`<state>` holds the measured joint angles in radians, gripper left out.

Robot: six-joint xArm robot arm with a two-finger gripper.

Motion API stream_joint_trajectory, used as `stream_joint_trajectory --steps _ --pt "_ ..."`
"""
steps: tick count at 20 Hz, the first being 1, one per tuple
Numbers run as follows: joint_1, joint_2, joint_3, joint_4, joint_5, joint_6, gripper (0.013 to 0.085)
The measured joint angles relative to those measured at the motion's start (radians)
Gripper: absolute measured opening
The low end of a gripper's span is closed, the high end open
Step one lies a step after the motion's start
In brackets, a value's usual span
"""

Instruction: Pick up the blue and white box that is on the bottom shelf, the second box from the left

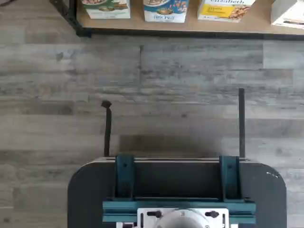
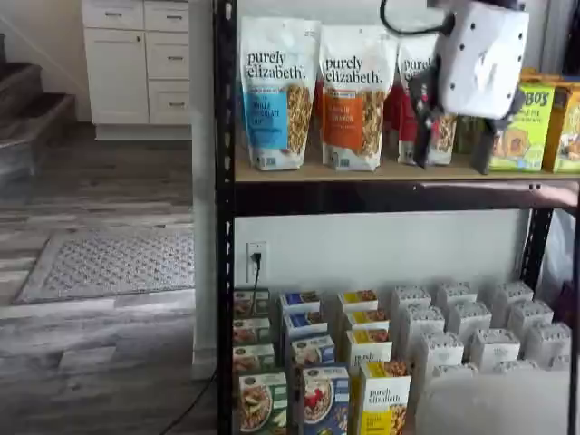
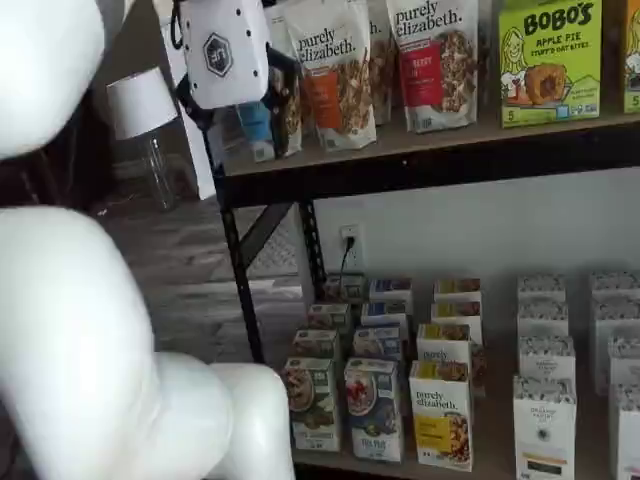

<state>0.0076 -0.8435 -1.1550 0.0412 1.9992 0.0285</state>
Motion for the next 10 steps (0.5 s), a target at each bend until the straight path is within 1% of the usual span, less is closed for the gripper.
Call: stream_joint_trajectory --steps 1,3,5,8,10 --pt "-0.101 -0.073 0.073 0.129 -0.122 -0.061 0.0850" --pt "-0.099 -0.075 0.080 0.140 -0.135 -0.059 0.0850" --pt "-0.071 -0.075 0.090 0.139 -0.153 -0.036 0.0850" --pt "-0.040 -0.076 0.103 0.129 -0.171 -0.011 0.0850" --pt "-0.028 -0.077 0.115 0.129 -0.185 0.000 0.0850"
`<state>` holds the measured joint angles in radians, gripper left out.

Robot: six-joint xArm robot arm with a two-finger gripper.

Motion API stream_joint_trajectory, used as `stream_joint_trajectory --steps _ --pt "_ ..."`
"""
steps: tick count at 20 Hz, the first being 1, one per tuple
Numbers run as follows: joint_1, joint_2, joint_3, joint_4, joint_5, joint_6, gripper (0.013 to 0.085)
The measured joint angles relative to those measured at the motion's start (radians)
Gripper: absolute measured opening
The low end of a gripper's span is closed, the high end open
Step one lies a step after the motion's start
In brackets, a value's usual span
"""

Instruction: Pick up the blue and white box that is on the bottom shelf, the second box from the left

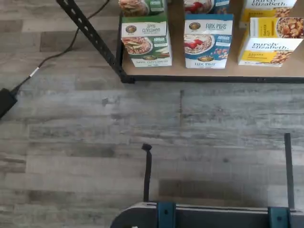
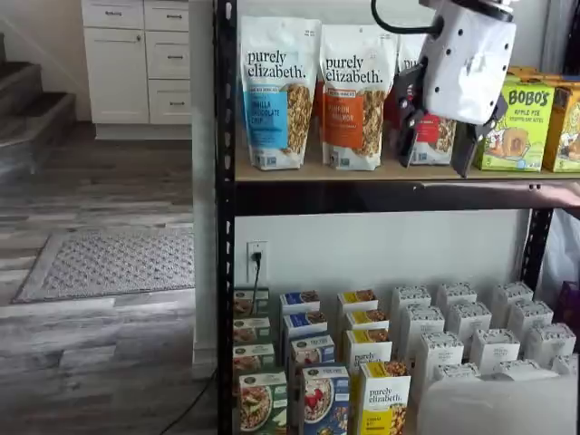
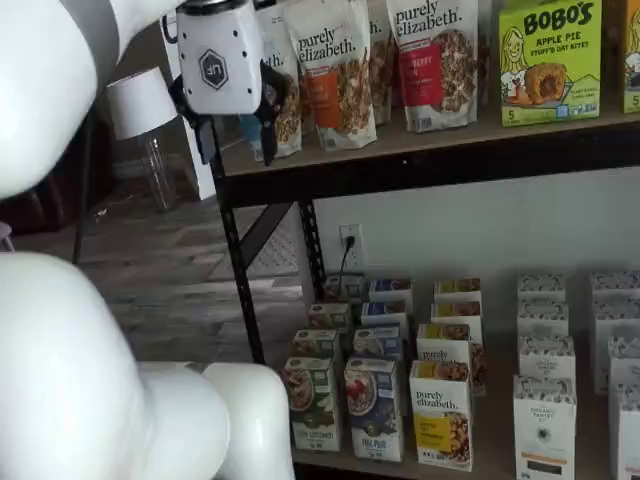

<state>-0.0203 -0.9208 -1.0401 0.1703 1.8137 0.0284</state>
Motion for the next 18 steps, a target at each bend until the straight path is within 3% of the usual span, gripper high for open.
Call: stream_joint_trajectory --steps 10,18 --pt "0.035 -0.011 0.099 0.005 -0.109 0.019 0.0850" --pt "0.099 -0.013 0.206 -0.016 -0.219 0.064 0.0850"
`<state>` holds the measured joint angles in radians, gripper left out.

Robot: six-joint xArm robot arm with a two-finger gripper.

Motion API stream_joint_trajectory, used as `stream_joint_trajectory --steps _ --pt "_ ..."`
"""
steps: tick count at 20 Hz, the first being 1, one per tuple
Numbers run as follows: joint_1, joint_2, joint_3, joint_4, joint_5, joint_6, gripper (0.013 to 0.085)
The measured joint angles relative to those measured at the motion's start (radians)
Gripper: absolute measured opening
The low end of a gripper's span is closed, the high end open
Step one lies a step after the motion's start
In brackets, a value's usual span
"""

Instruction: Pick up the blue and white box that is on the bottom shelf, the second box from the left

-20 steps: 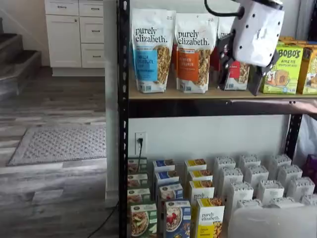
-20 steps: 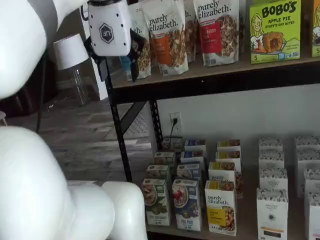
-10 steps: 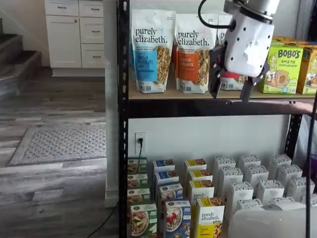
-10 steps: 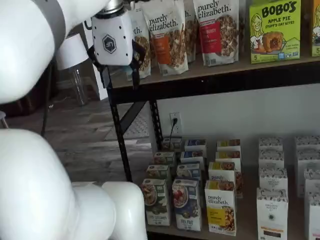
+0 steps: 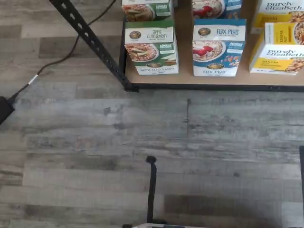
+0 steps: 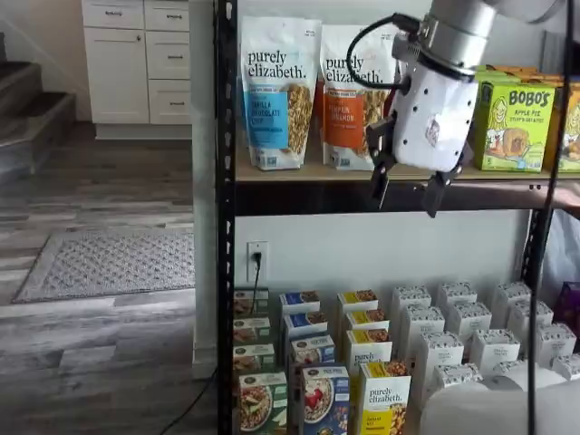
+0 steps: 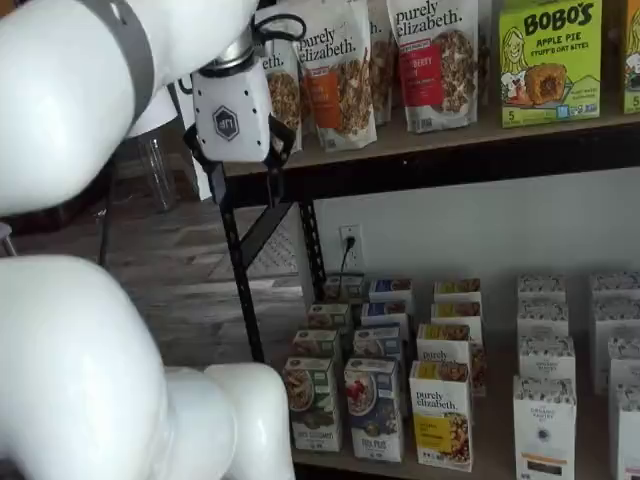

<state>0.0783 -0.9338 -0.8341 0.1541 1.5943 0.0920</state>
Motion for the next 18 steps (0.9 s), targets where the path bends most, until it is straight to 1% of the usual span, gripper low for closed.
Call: stream_joint_trajectory --steps 7,11,14,18 --pt "0.053 0.008 0.094 -0.007 -0.102 0.038 0.0850" --pt "0.069 0.014 0.148 0.016 -0.171 0.042 0.0850" --pt "0.102 0.024 0.183 -0.003 -0.226 0.070 0.0850" --pt "0.139 0.048 0.216 -0.031 -0.276 0.105 0.0850"
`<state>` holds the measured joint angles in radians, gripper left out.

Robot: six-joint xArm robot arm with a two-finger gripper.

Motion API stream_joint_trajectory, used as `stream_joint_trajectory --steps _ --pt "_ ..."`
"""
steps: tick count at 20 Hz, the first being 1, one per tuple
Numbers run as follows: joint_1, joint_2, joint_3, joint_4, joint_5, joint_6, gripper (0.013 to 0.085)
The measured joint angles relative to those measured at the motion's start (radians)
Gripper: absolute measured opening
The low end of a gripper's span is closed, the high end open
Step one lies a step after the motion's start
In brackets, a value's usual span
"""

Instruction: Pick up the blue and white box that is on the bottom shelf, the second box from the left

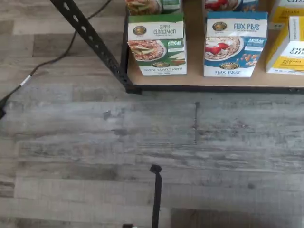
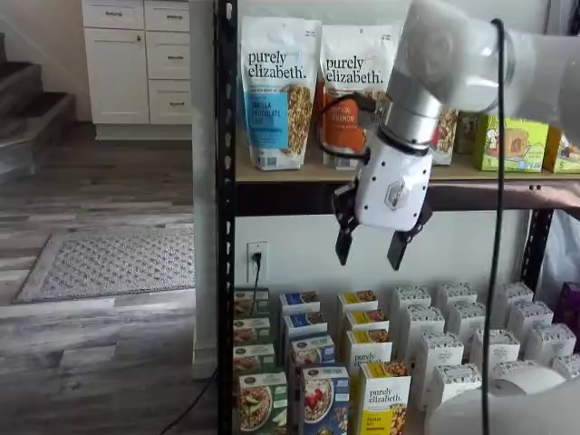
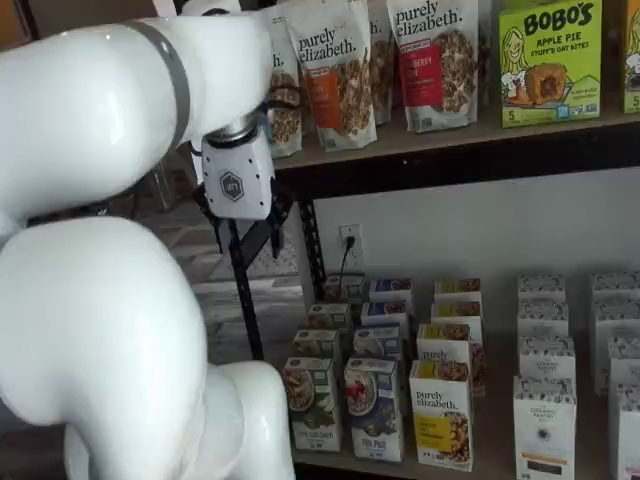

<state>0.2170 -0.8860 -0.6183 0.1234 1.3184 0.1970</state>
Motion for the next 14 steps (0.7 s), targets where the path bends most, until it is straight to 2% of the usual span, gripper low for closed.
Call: stream_joint_trajectory --steps 8,14 --pt "0.032 0.057 0.075 -0.038 -0.104 0.035 0.0850" --pt "0.022 0.073 0.137 -0.064 -0.197 0.028 0.0850"
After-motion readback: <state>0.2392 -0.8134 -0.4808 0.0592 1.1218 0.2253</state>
